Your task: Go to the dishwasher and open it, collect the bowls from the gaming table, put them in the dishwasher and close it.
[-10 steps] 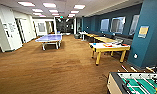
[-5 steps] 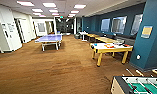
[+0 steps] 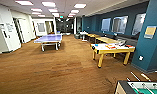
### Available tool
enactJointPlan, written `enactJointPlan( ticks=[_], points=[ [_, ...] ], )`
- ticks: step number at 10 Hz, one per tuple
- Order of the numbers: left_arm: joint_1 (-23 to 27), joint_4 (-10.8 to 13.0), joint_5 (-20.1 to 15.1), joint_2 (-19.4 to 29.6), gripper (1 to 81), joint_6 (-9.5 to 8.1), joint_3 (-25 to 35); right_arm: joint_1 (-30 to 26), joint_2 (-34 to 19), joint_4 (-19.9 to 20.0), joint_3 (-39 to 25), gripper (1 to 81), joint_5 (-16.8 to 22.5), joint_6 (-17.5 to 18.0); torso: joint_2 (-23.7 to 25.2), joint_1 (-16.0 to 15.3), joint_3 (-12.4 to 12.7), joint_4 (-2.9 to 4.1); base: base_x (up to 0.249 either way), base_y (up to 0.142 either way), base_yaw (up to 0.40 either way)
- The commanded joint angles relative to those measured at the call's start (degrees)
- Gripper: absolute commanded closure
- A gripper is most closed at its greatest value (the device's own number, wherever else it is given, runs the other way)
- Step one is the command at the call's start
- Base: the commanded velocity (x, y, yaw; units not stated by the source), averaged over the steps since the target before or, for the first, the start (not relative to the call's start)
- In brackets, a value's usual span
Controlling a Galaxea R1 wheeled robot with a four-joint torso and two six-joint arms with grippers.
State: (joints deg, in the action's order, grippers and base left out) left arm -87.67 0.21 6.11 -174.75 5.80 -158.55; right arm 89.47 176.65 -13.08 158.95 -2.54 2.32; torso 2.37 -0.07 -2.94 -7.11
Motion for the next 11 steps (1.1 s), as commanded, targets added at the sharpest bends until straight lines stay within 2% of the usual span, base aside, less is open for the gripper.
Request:
enactJointPlan(
  ticks=[1, 11],
  points=[
    [2.9, -0.2, -2.7, 0.1, 1.0, 0.09, 0.0, -3.0, 0.2, 0.0, -0.1, 1.0, 2.7, -0.2, 0.0, 0.0, 0.0, 0.0, 0.193, 0.0, 0.0],
    [2.9, -0.2, -2.5, -0.3, 1.0, -0.09, 0.0, -3.1, 0.2, 0.2, -0.2, 1.0, 2.9, -0.2, 0.0, 0.0, 0.0, 0.0, 0.198, 0.0, 0.0]
  ],
)
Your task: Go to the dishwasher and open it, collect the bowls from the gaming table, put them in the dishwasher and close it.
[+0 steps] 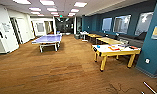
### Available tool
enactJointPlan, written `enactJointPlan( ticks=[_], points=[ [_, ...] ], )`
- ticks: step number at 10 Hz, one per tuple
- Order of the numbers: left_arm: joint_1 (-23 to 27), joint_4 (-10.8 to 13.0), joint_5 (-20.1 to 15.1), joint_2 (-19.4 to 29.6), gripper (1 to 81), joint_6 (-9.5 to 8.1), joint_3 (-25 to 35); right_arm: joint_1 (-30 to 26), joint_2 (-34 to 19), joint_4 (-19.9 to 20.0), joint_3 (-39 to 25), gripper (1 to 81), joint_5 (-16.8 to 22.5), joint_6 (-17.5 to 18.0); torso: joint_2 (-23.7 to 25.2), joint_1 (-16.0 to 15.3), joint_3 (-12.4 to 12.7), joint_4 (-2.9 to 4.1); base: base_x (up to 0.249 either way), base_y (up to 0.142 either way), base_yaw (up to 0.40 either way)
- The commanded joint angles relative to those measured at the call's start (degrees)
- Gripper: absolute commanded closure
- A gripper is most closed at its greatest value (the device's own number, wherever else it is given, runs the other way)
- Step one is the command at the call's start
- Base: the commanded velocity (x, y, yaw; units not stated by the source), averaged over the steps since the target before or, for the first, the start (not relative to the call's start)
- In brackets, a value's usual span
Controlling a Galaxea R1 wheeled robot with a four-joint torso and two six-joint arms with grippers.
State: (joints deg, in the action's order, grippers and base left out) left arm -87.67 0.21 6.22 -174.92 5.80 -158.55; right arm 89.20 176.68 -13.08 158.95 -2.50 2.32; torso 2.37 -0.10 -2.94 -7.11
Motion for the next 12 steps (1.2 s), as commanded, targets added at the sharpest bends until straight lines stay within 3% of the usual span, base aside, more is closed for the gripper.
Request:
enactJointPlan(
  ticks=[1, 12],
  points=[
    [2.9, -0.3, -2.6, -0.1, 1.0, -0.09, 0.0, -2.8, 0.3, 0.2, -0.3, 1.0, 2.9, -0.2, 0.0, 0.0, 0.0, 0.0, 0.201, 0.0, 0.0],
    [2.9, -1.2, -2.4, -0.7, 1.0, -0.27, -0.1, -3.0, 0.4, 0.1, -0.5, 1.0, 3.2, -0.2, 0.0, 0.0, 0.0, 0.0, 0.216, 0.0, 0.0]
  ],
)
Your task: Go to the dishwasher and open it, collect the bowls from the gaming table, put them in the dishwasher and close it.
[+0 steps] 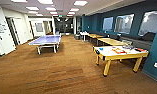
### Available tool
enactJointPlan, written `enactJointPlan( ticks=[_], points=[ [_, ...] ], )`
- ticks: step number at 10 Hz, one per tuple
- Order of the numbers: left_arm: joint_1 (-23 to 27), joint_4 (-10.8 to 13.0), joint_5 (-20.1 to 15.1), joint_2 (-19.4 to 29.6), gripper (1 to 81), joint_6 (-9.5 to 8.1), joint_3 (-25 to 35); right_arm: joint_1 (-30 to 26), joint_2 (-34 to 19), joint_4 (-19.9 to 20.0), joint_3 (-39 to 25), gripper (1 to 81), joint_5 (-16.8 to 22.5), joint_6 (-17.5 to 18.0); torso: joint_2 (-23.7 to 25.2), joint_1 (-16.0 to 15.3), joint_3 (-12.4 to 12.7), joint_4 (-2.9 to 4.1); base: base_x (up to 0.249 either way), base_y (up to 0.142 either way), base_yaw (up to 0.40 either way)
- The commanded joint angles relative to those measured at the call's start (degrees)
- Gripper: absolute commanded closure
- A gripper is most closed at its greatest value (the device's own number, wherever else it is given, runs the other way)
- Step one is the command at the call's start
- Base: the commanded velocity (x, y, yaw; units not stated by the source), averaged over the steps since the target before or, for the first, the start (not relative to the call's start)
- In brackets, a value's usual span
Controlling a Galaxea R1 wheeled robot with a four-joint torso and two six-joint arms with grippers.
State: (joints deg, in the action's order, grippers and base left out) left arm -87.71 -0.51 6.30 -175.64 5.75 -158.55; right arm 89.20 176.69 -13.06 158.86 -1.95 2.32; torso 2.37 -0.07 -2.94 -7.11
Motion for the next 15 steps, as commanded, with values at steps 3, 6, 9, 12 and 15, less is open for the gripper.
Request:
enactJointPlan(
  ticks=[3, 6, 9, 12, 15],
  points=[
    [2.9, -0.5, -2.4, -0.2, 1.0, -1.1, 0.0, -2.8, 0.4, 0.0, -0.4, 1.0, 2.7, -0.3, 0.0, 0.0, 0.0, 0.0, 0.234, 0.0, 0.0],
    [2.9, -0.5, -2.4, -0.2, 1.0, -1.1, 0.0, -2.8, 0.4, 0.0, -0.4, 1.0, 2.7, -0.2, 0.0, 0.0, 0.0, 0.0, 0.233, 0.0, 0.0],
    [2.9, -0.5, -2.4, -0.2, 1.0, -1.1, 0.0, -2.7, 0.5, 0.0, -0.4, 1.0, 2.6, -0.2, 0.0, 0.0, 0.0, 0.0, 0.241, 0.0, 0.0],
    [2.9, -0.5, -2.4, -0.2, 1.0, -1.18, 0.0, -2.7, 0.4, 0.0, 0.0, 1.0, 2.7, -0.2, 0.0, 0.0, 0.0, 0.0, 0.242, 0.0, 0.0],
    [2.9, -0.5, -2.4, -0.1, 1.0, -1.1, 0.0, -2.6, 0.4, 0.0, 0.0, 1.0, 2.7, -0.3, 0.0, 0.0, 0.0, 0.0, 0.242, 0.0, 0.0]
  ],
)
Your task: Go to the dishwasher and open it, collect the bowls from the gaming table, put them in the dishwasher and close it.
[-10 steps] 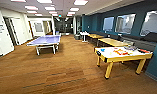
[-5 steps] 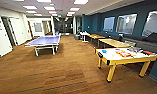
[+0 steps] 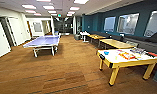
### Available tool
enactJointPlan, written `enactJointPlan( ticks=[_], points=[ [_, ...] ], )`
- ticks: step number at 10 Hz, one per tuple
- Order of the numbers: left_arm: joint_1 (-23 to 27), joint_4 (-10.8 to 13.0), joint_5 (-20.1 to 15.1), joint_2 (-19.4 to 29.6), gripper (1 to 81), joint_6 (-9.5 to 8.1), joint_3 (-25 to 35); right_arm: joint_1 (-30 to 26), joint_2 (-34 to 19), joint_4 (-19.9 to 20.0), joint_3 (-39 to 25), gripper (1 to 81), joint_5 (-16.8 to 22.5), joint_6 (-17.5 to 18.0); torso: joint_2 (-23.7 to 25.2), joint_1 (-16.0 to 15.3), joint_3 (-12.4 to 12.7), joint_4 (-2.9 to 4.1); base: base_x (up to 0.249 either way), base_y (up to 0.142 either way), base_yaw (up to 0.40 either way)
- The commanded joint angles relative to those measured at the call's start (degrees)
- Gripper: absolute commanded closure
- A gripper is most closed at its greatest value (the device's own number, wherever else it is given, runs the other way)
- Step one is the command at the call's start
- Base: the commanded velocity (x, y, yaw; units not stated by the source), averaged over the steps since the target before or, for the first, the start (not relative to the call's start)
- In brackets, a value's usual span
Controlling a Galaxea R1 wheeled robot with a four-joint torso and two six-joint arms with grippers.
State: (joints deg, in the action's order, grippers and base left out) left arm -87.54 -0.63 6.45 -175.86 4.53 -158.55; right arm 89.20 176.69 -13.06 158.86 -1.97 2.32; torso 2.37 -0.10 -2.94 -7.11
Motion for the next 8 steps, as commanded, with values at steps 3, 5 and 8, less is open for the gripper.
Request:
enactJointPlan(
  ticks=[3, 5, 8],
  points=[
    [2.8, -0.3, -2.6, 0.2, 1.0, 0.12, 0.0, -2.6, 0.4, 0.0, -0.2, 1.0, 2.6, -0.2, 0.0, 0.0, 0.0, 0.0, 0.242, 0.0, 0.0],
    [2.8, -0.3, -2.7, 0.2, 1.0, 0.12, 0.0, -2.7, 0.4, 0.0, -0.2, 1.0, 2.6, -0.3, 0.0, 0.0, 0.0, 0.0, 0.242, 0.0, 0.0],
    [2.8, -0.2, -2.8, 0.2, 1.0, 0.12, 0.0, -2.8, 0.4, 0.0, -0.3, 1.0, 2.7, -0.3, 0.0, 0.0, 0.0, 0.0, 0.242, 0.0, 0.0]
  ],
)
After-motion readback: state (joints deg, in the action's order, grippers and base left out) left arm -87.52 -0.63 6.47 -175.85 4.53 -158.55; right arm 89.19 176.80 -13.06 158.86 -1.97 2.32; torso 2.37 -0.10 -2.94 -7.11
